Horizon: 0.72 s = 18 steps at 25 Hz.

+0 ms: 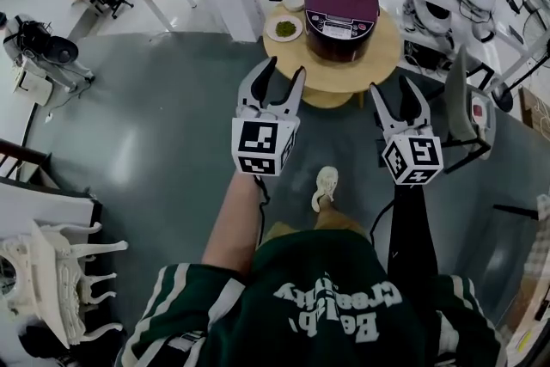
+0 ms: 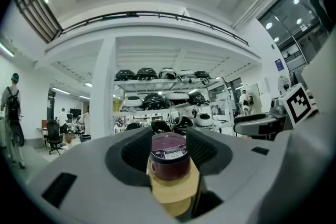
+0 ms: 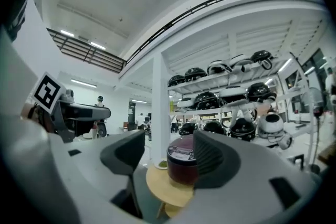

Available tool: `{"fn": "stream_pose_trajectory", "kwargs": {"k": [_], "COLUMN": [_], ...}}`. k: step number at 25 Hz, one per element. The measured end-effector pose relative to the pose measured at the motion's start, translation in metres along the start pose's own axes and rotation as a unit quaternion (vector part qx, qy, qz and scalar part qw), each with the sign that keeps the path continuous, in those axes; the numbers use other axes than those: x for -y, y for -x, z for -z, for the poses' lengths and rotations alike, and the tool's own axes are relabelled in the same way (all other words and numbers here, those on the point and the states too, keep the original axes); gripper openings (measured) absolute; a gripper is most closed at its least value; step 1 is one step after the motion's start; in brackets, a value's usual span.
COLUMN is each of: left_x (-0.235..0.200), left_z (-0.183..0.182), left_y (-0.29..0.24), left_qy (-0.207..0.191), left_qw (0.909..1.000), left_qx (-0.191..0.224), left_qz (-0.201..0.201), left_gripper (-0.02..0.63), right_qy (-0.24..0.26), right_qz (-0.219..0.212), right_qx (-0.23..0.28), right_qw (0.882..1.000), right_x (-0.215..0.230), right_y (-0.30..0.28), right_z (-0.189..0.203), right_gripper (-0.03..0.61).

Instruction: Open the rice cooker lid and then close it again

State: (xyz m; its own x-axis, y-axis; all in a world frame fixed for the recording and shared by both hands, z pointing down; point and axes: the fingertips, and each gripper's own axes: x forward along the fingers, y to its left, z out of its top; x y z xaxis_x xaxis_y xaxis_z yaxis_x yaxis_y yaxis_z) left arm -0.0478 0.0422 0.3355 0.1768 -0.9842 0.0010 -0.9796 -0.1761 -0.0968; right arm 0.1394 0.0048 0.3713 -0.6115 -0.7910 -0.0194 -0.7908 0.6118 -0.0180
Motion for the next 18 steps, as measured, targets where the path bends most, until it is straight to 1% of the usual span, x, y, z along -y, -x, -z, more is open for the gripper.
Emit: {"fn": "stream_pose_trajectory", "kwargs": {"k": [3, 7, 13, 16, 18], "left_x": [-0.010, -0.024, -0.042, -0.049, -0.055], "left_z": [0.005, 0.009, 0.019, 0.026, 0.028], "left_y": [-0.035, -0.084, -0.152, -0.180, -0.195], "left_qy": [-0.003, -0.007, -0.015, -0.029, -0.031], "left_qw": [0.9999, 0.9999, 0.9996, 0.9992, 0.9990], "left_qx": [-0.009, -0.015, -0.023, -0.029, -0.031], "left_qz": [-0.003, -0.001, -0.001, -0.003, -0.005], "left_gripper": [0.192, 0.199, 0.204, 0.206, 0.209], "right_qy": [-0.001, -0.002, -0.008, -0.025, -0.025], "right_qz": [-0.020, -0.041, -0.085, -0.106, -0.114], "right_qx": [-0.007, -0.013, -0.021, -0.019, -0.021], "right_qw": [1.000, 0.999, 0.996, 0.994, 0.993], "right_x": [0.012, 0.031, 0.049, 0.058, 0.063], "right_y": [-0.039, -0.092, -0.165, -0.194, -0.211], "right_z": [0.003, 0.005, 0.014, 0.015, 0.016], "right_gripper": [0.301, 0.316, 0.316, 0.293, 0.295]}}
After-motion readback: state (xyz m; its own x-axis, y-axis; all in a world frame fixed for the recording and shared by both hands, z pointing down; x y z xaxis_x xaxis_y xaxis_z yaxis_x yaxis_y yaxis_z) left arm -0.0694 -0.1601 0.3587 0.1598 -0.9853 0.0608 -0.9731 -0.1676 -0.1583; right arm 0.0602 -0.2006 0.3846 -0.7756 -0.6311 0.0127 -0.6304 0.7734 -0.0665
